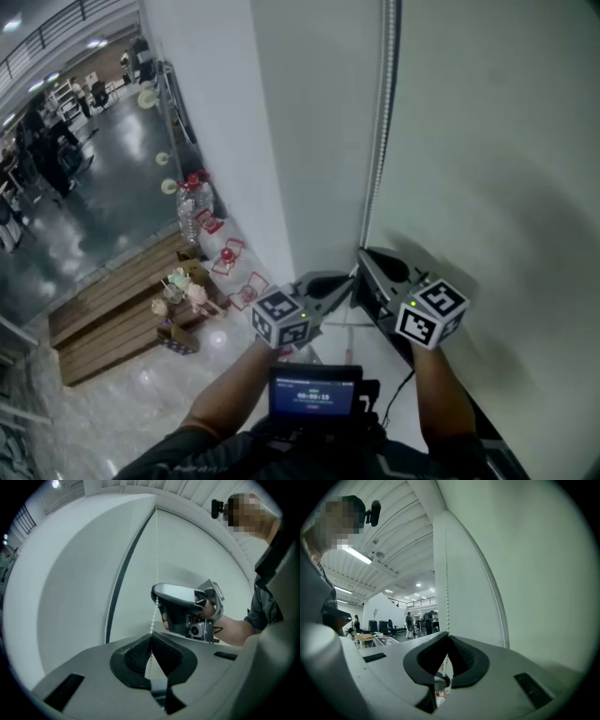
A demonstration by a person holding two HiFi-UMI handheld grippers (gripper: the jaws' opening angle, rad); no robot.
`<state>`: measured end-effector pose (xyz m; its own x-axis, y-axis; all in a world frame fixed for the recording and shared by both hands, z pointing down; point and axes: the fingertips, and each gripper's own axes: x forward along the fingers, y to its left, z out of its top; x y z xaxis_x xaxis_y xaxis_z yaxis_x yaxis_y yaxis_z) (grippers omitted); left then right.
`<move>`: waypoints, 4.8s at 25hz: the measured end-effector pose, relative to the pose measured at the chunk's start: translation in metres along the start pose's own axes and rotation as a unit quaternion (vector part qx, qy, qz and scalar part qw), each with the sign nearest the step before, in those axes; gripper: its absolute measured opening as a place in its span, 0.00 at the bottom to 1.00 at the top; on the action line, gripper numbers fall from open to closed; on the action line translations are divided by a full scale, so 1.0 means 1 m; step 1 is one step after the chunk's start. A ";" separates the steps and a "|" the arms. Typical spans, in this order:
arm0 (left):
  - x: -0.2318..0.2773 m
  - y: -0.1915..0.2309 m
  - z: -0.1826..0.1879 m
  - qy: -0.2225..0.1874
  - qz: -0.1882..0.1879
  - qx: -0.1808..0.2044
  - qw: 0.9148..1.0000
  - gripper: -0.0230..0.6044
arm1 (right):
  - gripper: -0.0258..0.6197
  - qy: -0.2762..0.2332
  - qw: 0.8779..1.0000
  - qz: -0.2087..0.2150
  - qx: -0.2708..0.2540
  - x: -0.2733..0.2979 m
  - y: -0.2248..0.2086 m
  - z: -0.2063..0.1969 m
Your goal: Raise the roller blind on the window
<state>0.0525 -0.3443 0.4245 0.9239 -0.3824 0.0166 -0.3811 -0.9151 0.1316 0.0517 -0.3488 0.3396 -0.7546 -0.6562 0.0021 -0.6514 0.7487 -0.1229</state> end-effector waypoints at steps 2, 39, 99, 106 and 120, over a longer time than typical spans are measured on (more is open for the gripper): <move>-0.010 0.013 0.007 0.001 0.018 -0.002 1.000 0.06 | 0.04 0.001 1.000 -0.002 0.001 0.001 0.000 0.000; 0.014 -0.044 0.177 -0.069 0.056 0.072 0.993 0.05 | 0.05 -0.005 0.999 0.036 0.025 -0.024 0.016 0.010; -0.033 -0.089 0.088 -0.028 0.014 0.078 0.996 0.05 | 0.06 -0.022 0.994 -0.083 -0.075 -0.038 0.080 0.086; -0.035 -0.090 0.091 -0.042 0.016 0.071 0.996 0.05 | 0.05 -0.044 0.995 -0.073 -0.053 -0.040 0.079 0.082; -0.029 -0.079 0.036 0.007 0.017 0.049 0.999 0.04 | 0.05 -0.008 0.996 -0.080 -0.044 -0.036 0.067 0.029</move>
<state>0.0541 -0.2657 0.3781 0.9105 -0.4120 0.0341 -0.4131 -0.9101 0.0337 0.0378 -0.2773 0.3026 -0.6392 -0.7690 -0.0011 -0.7686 0.6388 -0.0344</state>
